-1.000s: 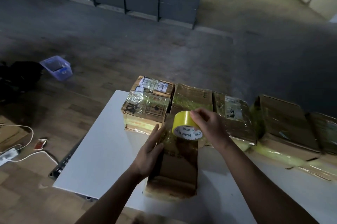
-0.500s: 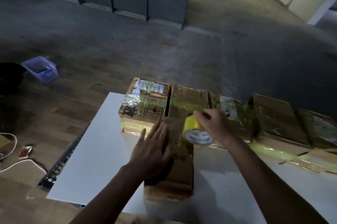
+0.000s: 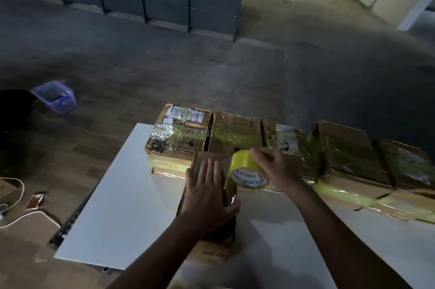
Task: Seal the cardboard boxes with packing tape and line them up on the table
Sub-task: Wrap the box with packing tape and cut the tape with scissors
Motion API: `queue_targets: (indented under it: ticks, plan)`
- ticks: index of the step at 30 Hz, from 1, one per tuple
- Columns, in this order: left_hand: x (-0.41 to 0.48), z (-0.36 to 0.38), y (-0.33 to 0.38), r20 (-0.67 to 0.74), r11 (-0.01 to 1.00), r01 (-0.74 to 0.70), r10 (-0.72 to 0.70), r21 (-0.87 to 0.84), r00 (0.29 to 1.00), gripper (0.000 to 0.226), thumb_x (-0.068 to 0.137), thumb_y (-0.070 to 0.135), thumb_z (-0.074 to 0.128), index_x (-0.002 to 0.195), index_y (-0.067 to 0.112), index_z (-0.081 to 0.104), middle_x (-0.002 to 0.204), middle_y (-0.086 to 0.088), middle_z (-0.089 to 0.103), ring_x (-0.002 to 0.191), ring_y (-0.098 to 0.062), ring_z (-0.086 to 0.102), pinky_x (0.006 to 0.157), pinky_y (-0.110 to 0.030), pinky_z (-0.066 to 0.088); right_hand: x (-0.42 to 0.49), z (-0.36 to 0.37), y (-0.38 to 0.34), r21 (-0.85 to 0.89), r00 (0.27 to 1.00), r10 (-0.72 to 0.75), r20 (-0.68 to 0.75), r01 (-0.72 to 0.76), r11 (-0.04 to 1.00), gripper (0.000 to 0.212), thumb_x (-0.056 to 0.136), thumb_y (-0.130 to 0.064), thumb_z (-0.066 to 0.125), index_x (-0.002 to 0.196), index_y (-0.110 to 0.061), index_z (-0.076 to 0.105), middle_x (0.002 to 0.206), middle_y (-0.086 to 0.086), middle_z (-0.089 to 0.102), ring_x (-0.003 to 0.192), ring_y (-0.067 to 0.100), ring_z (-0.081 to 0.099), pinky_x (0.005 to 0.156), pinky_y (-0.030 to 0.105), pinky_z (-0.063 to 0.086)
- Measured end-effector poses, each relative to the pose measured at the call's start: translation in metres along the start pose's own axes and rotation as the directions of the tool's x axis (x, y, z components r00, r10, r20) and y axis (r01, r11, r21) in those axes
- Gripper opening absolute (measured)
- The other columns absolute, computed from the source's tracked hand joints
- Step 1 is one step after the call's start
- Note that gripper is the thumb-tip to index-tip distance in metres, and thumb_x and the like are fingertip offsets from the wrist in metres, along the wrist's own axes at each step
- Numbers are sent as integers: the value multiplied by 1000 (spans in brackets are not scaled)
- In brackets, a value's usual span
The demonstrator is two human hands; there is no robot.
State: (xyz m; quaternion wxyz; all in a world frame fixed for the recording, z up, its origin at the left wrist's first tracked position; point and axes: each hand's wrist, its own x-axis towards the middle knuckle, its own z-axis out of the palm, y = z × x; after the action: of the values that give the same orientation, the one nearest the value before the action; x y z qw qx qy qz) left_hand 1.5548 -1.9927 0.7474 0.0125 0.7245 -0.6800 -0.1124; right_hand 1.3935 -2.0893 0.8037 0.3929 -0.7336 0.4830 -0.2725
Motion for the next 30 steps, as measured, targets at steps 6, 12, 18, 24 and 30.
queue_targets:
  ticks: [6, 12, 18, 24, 30]
  plan:
    - [0, -1, 1, 12, 1000, -3, 3, 28, 1000, 109, 68, 78, 2, 153, 9, -6, 161, -10, -11, 148, -23, -14, 117, -56, -6, -2, -6, 26, -30, 1000, 23, -8, -23, 999, 42, 92, -40, 59, 55, -22, 50, 47, -10, 42, 46, 2, 39, 52, 25, 33]
    - [-2, -3, 1, 21, 999, -2, 1, 37, 1000, 105, 77, 78, 14, 153, 8, -5, 161, -10, -11, 148, -23, -14, 117, -58, -3, -9, -11, 67, -352, 999, 52, -16, -54, 934, 41, 92, -34, 57, 61, -7, 56, 52, 6, 49, 51, 22, 48, 52, 33, 36]
    - [6, -16, 25, 180, 987, 159, -160, 18, 971, 116, 76, 82, 37, 151, 9, -13, 159, -10, -22, 141, -45, -24, 103, -74, -7, -13, 21, 81, -431, 982, 183, 46, -146, 891, 34, 95, -42, 49, 74, -19, 63, 71, 5, 60, 75, 25, 59, 62, 27, 34]
    - [4, -19, 31, 139, 978, 209, -208, 12, 968, 102, 84, 70, 41, 152, 12, -10, 160, -8, -16, 142, -49, -16, 104, -73, 10, -15, 33, 81, -373, 971, 224, 85, -178, 911, 39, 96, -47, 45, 87, -17, 67, 81, 8, 64, 81, 25, 59, 63, 27, 34]
    - [-16, -16, 15, 7, 959, 209, -211, -191, 977, 94, 86, 65, 43, 152, 17, -4, 162, 2, -6, 147, -35, -7, 110, -65, 14, -18, 31, 72, -288, 995, 80, 51, -62, 956, 41, 96, -37, 51, 58, -22, 47, 54, -3, 47, 52, 11, 45, 51, 29, 31]
